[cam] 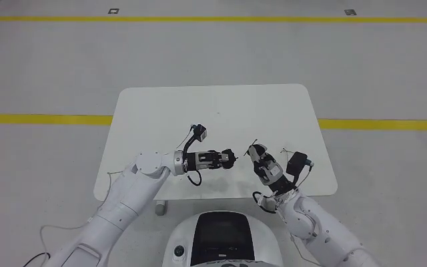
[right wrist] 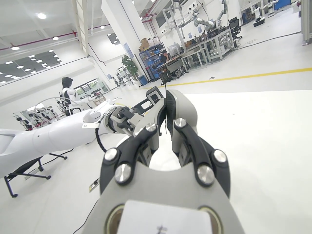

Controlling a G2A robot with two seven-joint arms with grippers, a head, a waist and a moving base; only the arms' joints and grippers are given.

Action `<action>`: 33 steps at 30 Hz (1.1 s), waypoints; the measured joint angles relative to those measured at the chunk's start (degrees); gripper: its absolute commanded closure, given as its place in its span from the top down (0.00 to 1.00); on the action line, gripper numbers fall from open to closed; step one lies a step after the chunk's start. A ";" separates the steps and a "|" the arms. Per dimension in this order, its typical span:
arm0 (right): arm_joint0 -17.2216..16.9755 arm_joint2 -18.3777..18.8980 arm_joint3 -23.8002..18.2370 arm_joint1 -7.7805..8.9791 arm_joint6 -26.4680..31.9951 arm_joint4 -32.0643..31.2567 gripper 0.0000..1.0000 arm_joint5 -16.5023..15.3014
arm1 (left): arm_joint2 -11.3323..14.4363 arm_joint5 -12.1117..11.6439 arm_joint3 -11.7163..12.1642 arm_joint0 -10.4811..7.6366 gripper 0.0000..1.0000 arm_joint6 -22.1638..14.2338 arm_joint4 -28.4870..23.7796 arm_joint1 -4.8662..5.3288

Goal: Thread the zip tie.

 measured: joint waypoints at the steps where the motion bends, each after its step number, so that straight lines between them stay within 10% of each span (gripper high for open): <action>1: 0.31 -0.38 0.24 -0.09 -0.11 0.11 0.00 0.00 | 0.00 0.00 0.00 0.00 0.00 0.00 0.00 0.00; 33: 0.33 -0.20 0.47 -1.74 0.97 -3.17 0.00 -0.01 | 0.00 0.00 0.00 0.00 0.00 0.00 0.00 0.00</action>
